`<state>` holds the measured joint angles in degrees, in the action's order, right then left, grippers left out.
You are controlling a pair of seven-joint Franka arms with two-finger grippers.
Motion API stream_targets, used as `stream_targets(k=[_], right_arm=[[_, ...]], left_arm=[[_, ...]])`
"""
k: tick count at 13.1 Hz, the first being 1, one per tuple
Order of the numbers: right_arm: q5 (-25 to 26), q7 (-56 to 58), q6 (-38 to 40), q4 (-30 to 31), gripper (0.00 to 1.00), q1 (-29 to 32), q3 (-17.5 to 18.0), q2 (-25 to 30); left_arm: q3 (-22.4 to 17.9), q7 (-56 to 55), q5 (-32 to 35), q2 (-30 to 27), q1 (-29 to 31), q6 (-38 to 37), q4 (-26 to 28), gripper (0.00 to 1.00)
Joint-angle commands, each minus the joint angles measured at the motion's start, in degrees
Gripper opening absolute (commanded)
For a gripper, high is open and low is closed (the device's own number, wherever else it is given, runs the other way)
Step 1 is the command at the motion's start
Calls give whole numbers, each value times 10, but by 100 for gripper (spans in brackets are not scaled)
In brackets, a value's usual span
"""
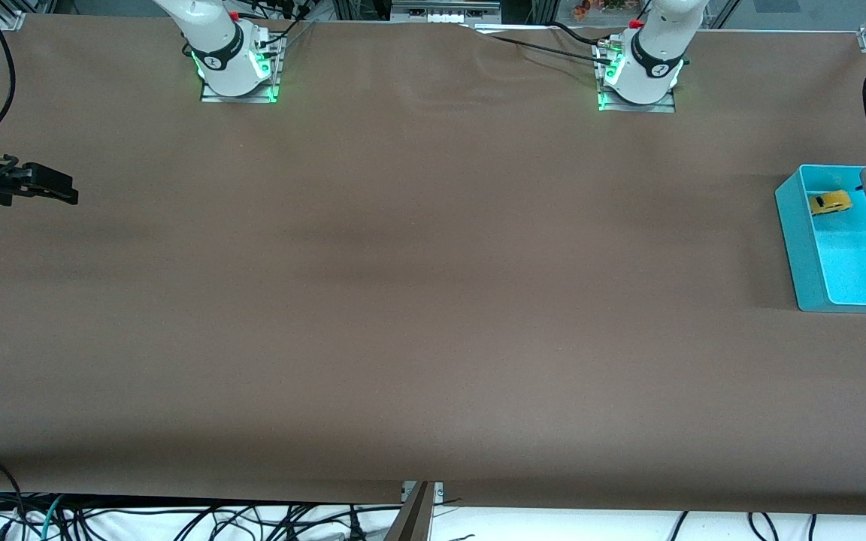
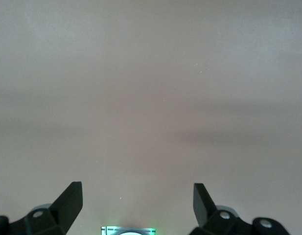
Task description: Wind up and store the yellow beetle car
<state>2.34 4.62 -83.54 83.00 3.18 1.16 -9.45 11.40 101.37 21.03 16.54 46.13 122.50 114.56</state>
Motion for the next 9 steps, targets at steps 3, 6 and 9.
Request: stream_targets(k=[3,6,9], right_arm=[[-10,4,4,-14,100,6,1,-6],[-10,4,3,-14,100,6,1,-6],[-10,4,3,-14,100,6,0,-6]], left_arm=[[88,-155,-11,1,-61,-222,-138,99],[111,-263,-44,-1,-120,-369,-224,99],[179,-414,-78,-3,-124,-429,-272,99]])
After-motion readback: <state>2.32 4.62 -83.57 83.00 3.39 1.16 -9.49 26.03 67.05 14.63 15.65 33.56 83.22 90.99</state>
